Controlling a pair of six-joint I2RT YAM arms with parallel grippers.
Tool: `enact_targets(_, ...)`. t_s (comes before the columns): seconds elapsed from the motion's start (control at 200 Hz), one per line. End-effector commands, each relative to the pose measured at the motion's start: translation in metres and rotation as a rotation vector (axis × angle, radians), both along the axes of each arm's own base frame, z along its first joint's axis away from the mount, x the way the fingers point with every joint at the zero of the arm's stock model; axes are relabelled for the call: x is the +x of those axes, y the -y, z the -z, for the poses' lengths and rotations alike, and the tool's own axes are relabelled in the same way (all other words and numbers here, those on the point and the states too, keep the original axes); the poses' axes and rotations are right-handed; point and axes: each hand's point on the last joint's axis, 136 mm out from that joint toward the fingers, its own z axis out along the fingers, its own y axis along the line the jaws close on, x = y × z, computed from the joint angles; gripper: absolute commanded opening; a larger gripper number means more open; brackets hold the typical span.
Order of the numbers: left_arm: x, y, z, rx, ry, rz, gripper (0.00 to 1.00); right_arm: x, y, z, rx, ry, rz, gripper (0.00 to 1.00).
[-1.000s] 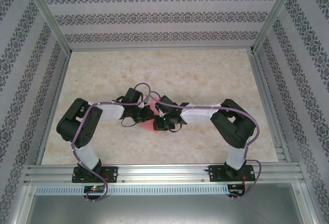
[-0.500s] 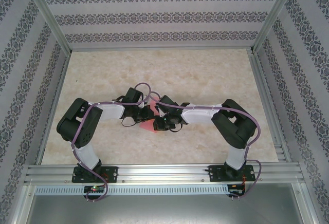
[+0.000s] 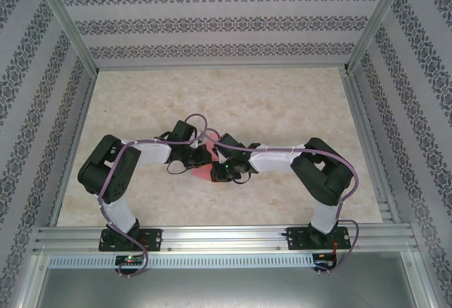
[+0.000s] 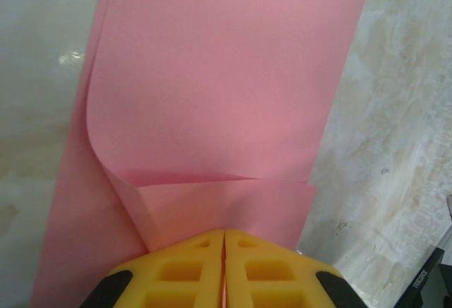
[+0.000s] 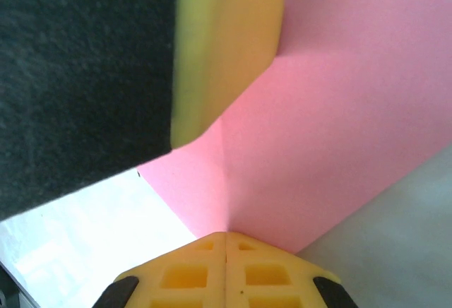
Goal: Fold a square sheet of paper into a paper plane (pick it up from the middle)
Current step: Fold the triangle a second time at the center of the table.
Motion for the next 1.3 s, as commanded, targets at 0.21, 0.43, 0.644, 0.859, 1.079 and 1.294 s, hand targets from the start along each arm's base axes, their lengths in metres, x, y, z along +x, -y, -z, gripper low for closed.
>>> enact_targets(0.21, -0.008, -0.017, 0.027, 0.128, -0.029, 0.011, 0.09, -0.023, 0.030, 0.033, -0.130, -0.075, 0.008, 0.04)
enact_targets(0.43, 0.005, -0.022, 0.023, 0.119, 0.014, 0.041, 0.10, -0.036, 0.054, 0.054, -0.229, -0.128, 0.022, 0.03)
enact_targets(0.644, 0.022, -0.031, 0.020, 0.080, 0.071, 0.050, 0.10, -0.044, 0.066, 0.065, -0.271, -0.161, 0.031, 0.02)
enact_targets(0.859, 0.037, -0.042, 0.023, 0.101, 0.075, 0.018, 0.10, -0.047, 0.070, 0.069, -0.286, -0.172, 0.024, 0.03)
enact_targets(1.079, 0.051, -0.053, 0.020, 0.130, 0.088, -0.011, 0.09, -0.049, 0.072, 0.072, -0.298, -0.179, 0.023, 0.02)
enact_targets(1.294, 0.063, -0.057, 0.023, 0.161, 0.088, -0.026, 0.09, -0.049, 0.072, 0.073, -0.297, -0.183, 0.024, 0.02)
